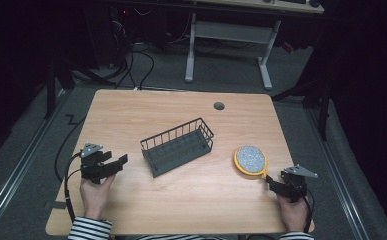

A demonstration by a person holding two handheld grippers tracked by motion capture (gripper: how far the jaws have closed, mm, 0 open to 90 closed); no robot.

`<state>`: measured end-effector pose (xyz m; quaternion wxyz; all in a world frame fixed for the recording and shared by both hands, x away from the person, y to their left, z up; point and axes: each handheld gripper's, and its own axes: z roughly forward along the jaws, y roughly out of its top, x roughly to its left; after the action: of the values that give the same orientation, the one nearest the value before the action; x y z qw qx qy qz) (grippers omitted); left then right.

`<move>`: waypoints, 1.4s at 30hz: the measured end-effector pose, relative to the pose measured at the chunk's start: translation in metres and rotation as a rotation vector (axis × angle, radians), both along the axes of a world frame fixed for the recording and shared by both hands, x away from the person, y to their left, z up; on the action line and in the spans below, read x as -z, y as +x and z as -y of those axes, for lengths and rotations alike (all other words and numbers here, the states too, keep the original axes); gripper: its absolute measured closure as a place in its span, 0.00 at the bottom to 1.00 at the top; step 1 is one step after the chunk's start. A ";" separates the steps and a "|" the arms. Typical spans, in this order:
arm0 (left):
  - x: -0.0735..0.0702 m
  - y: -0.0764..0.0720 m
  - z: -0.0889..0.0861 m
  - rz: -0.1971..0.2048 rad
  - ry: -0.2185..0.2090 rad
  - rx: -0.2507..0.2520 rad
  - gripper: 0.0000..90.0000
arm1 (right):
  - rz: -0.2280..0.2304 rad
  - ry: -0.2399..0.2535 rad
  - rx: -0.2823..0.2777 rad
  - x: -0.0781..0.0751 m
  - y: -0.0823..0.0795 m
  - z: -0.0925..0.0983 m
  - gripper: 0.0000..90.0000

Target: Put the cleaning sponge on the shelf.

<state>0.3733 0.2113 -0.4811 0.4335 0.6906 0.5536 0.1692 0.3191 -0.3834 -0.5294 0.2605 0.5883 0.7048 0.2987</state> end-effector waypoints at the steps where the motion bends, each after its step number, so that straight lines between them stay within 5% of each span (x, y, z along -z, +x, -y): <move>1: 0.004 0.000 -0.002 -0.007 -0.001 -0.004 0.37 | 0.000 0.001 0.000 0.000 0.000 0.000 0.40; 17: 0.042 0.002 -0.001 -0.050 0.095 -0.057 0.37 | 0.001 0.000 0.002 0.000 0.000 0.000 0.40; 25: 0.050 0.005 0.001 -0.052 0.155 -0.075 0.37 | 0.001 0.001 0.005 0.000 0.000 0.000 0.40; 30: 0.055 0.002 0.006 -0.031 0.229 -0.073 0.38 | -0.001 0.002 0.022 0.000 0.000 -0.001 0.41; 42: 0.056 0.004 0.012 -0.035 0.254 -0.070 0.33 | -0.014 0.024 0.059 -0.004 0.001 -0.003 0.45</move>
<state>0.3770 0.1998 -0.5367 0.3267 0.7229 0.5590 0.2412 0.3200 -0.3802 -0.5251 0.2572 0.6141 0.6853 0.2951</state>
